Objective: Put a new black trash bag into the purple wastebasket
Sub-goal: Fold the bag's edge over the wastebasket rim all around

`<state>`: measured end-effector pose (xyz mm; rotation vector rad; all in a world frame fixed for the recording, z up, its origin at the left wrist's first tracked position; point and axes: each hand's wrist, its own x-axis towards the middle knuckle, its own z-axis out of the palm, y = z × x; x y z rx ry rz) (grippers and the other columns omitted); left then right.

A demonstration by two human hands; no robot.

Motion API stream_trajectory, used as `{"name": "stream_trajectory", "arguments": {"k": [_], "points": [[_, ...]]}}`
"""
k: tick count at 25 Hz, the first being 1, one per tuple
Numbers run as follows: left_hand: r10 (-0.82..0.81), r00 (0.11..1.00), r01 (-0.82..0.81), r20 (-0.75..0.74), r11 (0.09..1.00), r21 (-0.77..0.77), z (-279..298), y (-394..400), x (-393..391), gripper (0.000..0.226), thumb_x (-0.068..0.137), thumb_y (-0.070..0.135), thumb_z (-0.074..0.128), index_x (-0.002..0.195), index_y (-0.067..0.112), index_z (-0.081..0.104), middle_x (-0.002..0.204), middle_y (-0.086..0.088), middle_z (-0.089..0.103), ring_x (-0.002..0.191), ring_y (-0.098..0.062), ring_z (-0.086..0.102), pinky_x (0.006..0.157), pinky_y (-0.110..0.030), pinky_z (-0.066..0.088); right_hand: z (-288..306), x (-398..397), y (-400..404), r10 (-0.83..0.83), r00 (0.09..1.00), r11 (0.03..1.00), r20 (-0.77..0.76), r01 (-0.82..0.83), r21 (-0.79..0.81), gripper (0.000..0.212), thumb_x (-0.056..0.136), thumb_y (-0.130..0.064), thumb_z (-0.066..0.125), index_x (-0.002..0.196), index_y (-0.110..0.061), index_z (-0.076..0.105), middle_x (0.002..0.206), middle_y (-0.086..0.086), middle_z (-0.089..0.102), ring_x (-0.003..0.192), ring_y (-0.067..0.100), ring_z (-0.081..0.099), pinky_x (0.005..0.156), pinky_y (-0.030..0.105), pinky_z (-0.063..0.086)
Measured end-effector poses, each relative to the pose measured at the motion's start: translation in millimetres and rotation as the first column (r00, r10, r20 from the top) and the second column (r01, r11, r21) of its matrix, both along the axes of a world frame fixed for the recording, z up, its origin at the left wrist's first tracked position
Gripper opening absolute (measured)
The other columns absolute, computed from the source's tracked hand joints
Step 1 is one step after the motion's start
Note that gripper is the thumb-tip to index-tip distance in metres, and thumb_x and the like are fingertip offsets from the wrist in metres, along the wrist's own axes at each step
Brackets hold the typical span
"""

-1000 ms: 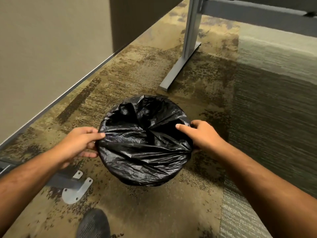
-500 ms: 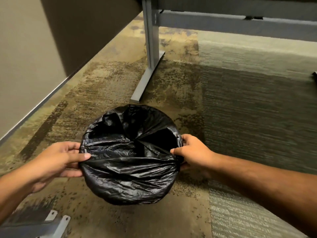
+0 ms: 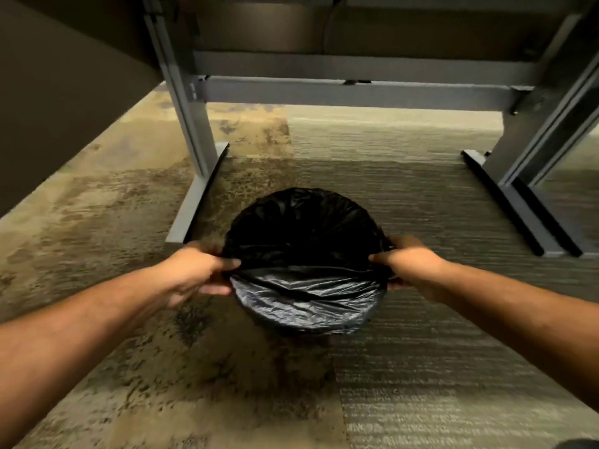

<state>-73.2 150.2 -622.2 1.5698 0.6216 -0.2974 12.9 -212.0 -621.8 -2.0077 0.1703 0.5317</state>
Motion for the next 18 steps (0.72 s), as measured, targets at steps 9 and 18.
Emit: {"name": "stream_trajectory", "arguments": {"k": [9,18], "points": [[-0.034,0.999,0.036,0.027,0.998,-0.052,-28.0,-98.3,83.9,0.036,0.102,0.013,0.064,0.136,0.001,0.062,0.132,-0.016,0.070,0.098,-0.027,0.071,0.061,-0.031,0.065,-24.7,55.4,-72.3,-0.178,0.968,0.970,0.176,0.202,-0.133,0.051,0.096,-0.018,0.075,0.145,-0.010,0.060,0.121,0.021,0.073,0.098,0.041,0.075,0.075,0.046,0.064],[-0.056,0.998,0.056,-0.025,0.998,-0.002,-29.6,-99.3,86.1,0.030,0.105,0.009,0.058,0.135,0.008,0.061,0.120,-0.011,0.071,0.093,-0.022,0.068,0.068,-0.036,0.060,-53.0,48.8,-77.3,-0.087,0.963,0.959,0.257,0.151,-0.241,0.034,0.096,-0.030,0.074,0.124,-0.010,0.075,0.087,0.007,0.076,0.068,0.022,0.073,0.055,0.030,0.056]]}}
